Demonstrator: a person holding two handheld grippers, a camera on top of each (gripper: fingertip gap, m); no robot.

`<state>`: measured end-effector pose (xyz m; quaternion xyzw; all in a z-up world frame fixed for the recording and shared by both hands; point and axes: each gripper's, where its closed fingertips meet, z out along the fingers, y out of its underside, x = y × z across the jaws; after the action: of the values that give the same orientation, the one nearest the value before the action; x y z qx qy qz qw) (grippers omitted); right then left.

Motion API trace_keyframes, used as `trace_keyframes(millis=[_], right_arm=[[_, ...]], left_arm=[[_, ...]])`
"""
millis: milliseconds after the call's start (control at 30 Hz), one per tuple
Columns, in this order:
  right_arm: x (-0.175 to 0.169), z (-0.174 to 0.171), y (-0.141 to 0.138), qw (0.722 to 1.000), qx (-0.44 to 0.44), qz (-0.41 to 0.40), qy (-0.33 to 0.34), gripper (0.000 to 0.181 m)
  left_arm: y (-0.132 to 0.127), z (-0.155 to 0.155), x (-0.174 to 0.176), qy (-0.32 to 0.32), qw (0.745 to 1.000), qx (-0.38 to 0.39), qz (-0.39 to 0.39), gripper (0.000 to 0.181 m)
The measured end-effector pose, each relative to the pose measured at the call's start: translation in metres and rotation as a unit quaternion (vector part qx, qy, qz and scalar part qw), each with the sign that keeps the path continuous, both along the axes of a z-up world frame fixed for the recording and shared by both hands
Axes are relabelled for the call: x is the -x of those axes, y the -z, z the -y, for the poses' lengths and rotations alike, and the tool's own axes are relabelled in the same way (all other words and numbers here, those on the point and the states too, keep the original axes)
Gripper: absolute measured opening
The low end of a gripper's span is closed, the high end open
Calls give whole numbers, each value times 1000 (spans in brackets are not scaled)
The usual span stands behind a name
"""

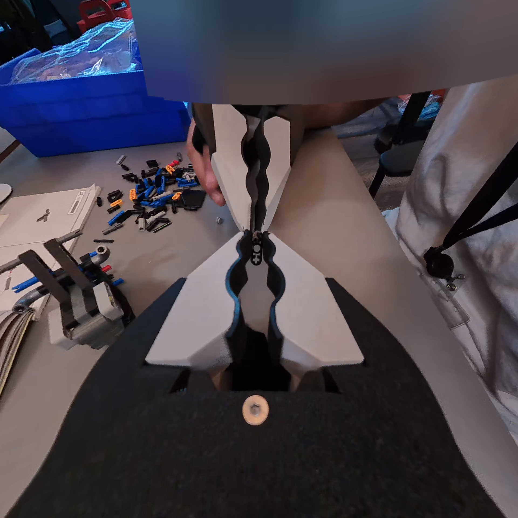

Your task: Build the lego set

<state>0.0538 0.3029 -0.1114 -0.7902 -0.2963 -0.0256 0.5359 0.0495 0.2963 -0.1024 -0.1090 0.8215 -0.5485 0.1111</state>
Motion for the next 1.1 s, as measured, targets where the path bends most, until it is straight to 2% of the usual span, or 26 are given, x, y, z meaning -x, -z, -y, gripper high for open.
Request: trace_keyframes(millis=[167,300,500,633,700,800,1100], right_arm=[[6,-3,7,1000,14,-28,-2,3],[6,-4,3,998,14,-68,-8,3],[8,-2,12,998,31,-49,-15,3],[2,0,14,998,34,-44,-7,3],[3,1,10,998,24,-60,-13,3],[3,2,3,997,11,-72,-18,3],[6,4,-2,996,3,-84,-29,3]], left_arm=[[3,5,3,6,1000,1,-9,6],[3,5,2,2,1000,3,-10,6],[11,6,4,5,1000,-22,-9,6],[-1,2,3,2,1000,-1,0,6],[-6,2,4,5,1000,10,1,6],[0,1,3,3,1000,-14,12,6],[-2,2,4,7,1000,-5,8,6]])
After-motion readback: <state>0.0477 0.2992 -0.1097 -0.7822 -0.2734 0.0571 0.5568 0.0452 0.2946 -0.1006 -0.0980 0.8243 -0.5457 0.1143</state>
